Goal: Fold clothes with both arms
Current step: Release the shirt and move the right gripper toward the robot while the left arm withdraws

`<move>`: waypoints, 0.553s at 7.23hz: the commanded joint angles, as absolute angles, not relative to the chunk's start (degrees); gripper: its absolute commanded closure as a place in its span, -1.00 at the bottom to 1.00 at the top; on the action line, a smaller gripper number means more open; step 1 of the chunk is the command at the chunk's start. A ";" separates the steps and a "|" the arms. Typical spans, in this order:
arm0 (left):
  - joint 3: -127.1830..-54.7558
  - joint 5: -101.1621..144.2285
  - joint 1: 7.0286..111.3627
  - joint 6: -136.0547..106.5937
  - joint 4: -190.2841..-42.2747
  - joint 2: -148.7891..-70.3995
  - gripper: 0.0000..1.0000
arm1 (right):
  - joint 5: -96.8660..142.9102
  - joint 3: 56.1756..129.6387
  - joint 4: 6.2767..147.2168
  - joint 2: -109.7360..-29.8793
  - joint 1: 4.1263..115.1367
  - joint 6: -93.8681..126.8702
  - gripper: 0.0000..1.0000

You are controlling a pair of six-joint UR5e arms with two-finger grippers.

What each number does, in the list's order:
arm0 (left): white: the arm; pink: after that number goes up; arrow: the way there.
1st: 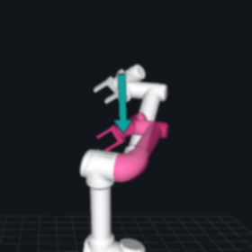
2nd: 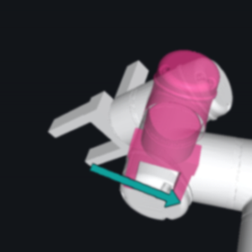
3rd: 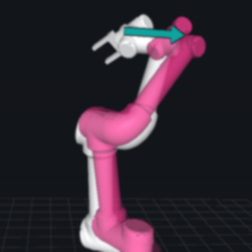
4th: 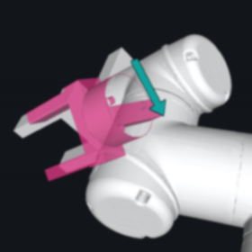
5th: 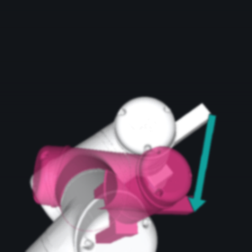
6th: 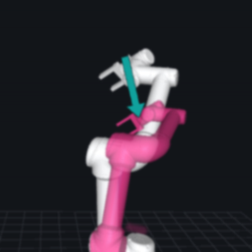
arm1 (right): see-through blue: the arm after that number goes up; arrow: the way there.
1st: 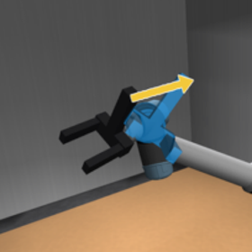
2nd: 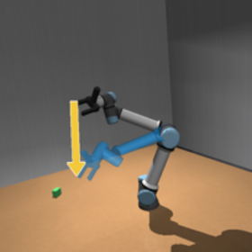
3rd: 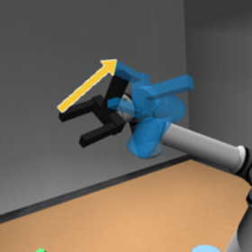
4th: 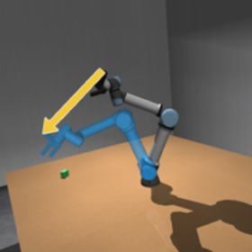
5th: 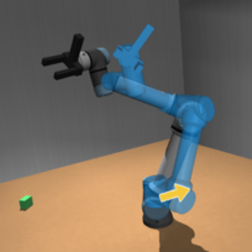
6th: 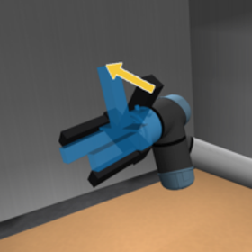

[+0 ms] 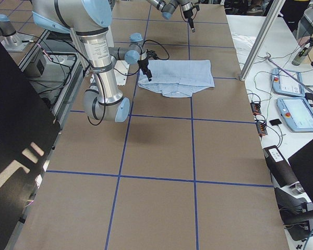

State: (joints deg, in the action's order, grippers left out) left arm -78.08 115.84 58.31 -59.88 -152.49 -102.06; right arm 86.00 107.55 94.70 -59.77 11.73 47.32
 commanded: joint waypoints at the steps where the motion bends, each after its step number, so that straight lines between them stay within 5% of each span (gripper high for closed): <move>1: -79.80 116.02 58.80 -59.15 -152.49 -100.55 -0.10 | 84.82 105.91 96.23 -58.97 11.69 43.51 -1.00; 4: -79.80 116.02 58.80 -59.24 -152.40 -100.55 -0.10 | 83.94 104.42 96.15 -58.80 11.43 43.50 -1.00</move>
State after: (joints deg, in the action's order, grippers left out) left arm -79.76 116.02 58.79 -59.23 -152.47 -100.58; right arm 84.21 105.09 96.17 -58.94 11.57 43.53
